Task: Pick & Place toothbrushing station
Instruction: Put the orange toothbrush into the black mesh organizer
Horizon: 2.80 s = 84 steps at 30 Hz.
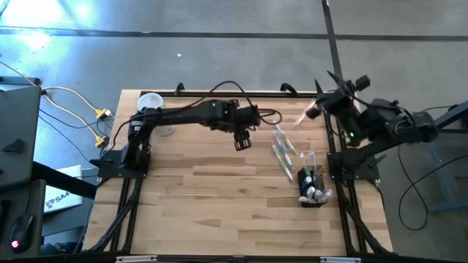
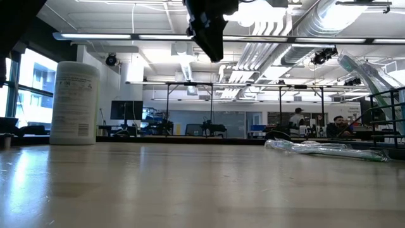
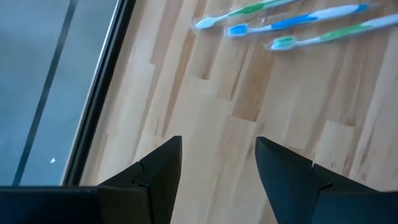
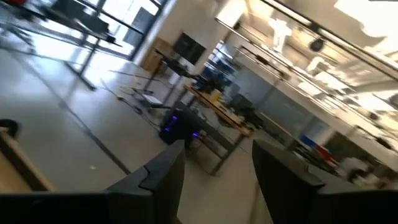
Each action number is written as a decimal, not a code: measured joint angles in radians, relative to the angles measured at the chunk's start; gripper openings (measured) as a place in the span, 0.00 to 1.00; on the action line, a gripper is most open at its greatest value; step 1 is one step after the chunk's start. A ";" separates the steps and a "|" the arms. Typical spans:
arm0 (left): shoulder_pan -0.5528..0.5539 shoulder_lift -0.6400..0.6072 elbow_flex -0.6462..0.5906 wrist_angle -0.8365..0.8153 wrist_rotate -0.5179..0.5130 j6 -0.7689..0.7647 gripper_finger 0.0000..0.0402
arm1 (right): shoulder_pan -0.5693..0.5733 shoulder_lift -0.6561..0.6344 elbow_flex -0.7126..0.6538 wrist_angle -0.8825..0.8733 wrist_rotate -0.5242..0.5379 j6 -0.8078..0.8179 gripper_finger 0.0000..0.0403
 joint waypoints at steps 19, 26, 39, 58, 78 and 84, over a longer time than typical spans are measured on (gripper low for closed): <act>0.242 -0.030 0.000 -0.107 0.285 0.228 0.49 | -0.623 0.293 0.045 -0.317 0.031 0.210 0.45; 0.379 -0.030 0.000 -0.050 0.467 0.329 0.49 | -0.565 0.335 0.045 -0.560 0.003 0.424 0.45; 0.491 -0.027 -0.001 0.086 0.792 0.515 0.49 | -0.520 0.282 0.052 -1.135 -0.886 1.159 0.45; 0.491 0.045 -0.130 0.186 1.004 0.573 0.49 | -0.809 0.289 0.135 -1.272 -0.931 1.544 0.45; 0.529 0.041 -0.377 0.119 1.587 1.068 0.49 | -0.940 0.542 0.134 -1.339 -1.185 1.723 0.32; 0.487 -0.023 -0.377 0.112 1.554 1.092 0.49 | -0.984 0.605 0.134 -1.341 -1.186 1.685 0.30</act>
